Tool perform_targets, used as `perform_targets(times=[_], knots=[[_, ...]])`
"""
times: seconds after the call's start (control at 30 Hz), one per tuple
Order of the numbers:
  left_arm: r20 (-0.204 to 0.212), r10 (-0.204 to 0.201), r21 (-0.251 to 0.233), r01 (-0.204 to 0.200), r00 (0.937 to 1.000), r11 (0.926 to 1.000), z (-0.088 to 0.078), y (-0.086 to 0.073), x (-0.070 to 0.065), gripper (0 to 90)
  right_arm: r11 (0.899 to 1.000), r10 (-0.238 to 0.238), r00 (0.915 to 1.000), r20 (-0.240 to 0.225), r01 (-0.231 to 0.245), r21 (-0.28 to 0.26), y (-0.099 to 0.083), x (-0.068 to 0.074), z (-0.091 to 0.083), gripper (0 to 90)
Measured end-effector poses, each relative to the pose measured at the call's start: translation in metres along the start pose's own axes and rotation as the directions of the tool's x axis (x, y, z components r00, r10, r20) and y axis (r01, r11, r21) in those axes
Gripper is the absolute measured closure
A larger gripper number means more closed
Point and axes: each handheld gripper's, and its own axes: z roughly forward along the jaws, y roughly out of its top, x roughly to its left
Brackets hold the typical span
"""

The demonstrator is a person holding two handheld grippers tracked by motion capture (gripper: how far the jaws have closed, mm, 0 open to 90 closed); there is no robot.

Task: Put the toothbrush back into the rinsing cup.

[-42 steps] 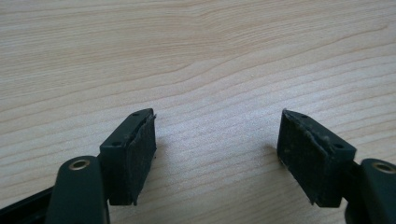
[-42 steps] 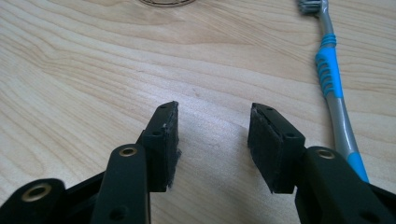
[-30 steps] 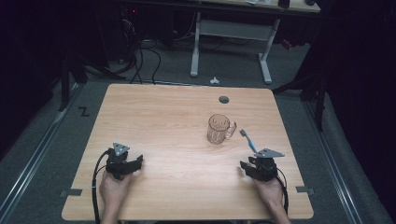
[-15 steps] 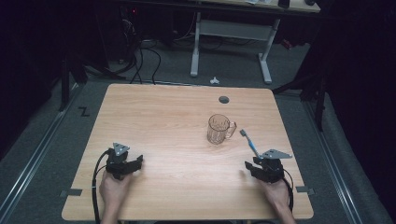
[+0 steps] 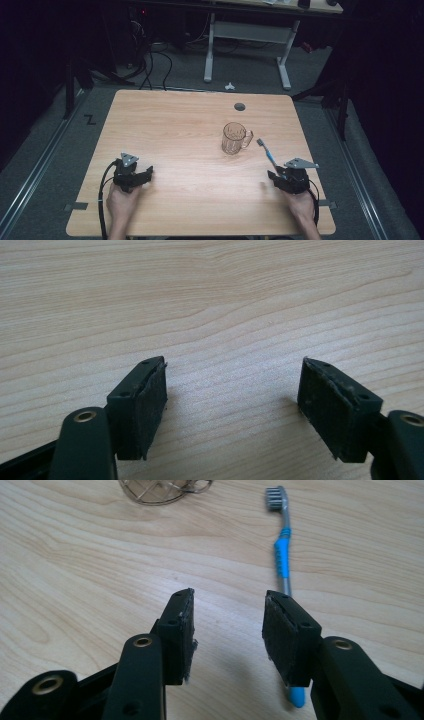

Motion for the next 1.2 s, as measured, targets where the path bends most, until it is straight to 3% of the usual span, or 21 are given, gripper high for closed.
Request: perform_targets(times=[0.2, 0.53, 1.2], knots=[[0.0, -0.001, -0.001, 0.001, 1.0, 1.0, 0.0, 0.0, 0.0, 28.4, 1.0, 0.011, 0.9994, 0.033, -0.011, 0.015, 0.005, -0.008, -0.002, 58.0], [-0.001, 0.001, 0.0, -0.001, 1.0, 1.0, 0.0, 0.0, 0.0, 28.4, 0.998, -0.029, 0.9972, 0.069, 0.026, 0.054, 0.018, -0.017, 0.002, 58.3], [-0.005, 0.001, 0.0, -0.001, 1.0, 1.0, 0.0, 0.0, 0.0, 28.5, 0.994, -0.066, 0.9955, 0.067, 0.06, 0.093, 0.043, -0.026, 0.01, 57.9]])
